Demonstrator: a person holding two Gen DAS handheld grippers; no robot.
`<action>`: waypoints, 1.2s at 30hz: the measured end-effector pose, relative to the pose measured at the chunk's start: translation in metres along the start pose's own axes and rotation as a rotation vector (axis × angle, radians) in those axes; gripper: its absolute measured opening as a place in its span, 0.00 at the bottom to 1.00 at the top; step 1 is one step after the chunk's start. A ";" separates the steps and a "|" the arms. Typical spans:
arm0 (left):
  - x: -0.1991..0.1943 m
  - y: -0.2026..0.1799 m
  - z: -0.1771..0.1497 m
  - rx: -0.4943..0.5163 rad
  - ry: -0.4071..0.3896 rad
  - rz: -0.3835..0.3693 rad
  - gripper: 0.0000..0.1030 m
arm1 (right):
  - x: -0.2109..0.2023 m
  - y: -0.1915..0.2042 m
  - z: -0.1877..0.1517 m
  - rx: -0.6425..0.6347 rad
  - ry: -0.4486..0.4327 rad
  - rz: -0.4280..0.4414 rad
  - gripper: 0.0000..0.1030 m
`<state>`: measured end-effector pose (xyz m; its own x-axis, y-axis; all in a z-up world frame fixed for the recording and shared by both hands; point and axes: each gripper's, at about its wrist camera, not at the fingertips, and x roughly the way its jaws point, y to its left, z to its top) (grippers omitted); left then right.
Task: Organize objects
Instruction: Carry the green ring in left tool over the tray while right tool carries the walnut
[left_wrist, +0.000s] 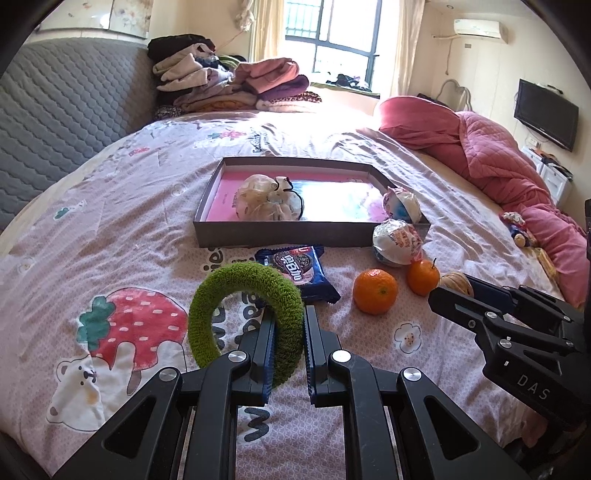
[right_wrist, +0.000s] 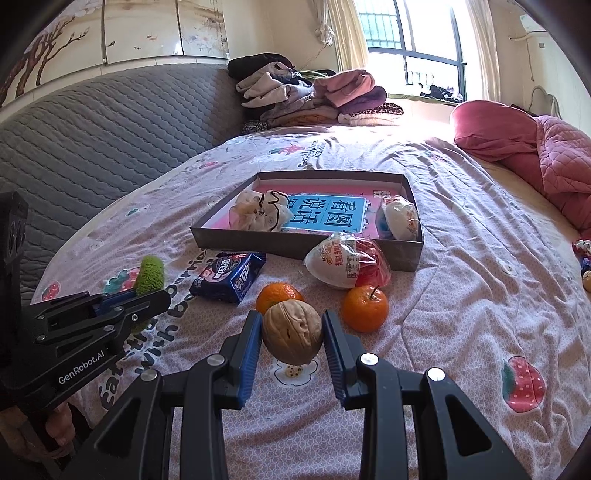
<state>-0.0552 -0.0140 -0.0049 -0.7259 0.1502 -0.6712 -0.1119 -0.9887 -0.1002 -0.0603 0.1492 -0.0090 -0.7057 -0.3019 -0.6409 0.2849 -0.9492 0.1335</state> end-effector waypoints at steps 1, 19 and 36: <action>-0.001 0.000 0.001 -0.001 -0.003 0.000 0.13 | -0.001 0.001 0.002 -0.003 -0.001 0.002 0.33; 0.001 0.006 0.024 -0.015 -0.018 -0.008 0.13 | -0.005 0.008 0.033 -0.043 -0.070 0.012 0.33; 0.020 0.011 0.050 -0.012 -0.020 -0.022 0.13 | 0.019 0.007 0.054 -0.067 -0.068 0.012 0.33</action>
<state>-0.1052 -0.0215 0.0170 -0.7367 0.1719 -0.6540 -0.1200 -0.9850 -0.1238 -0.1065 0.1317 0.0208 -0.7436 -0.3210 -0.5866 0.3350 -0.9381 0.0887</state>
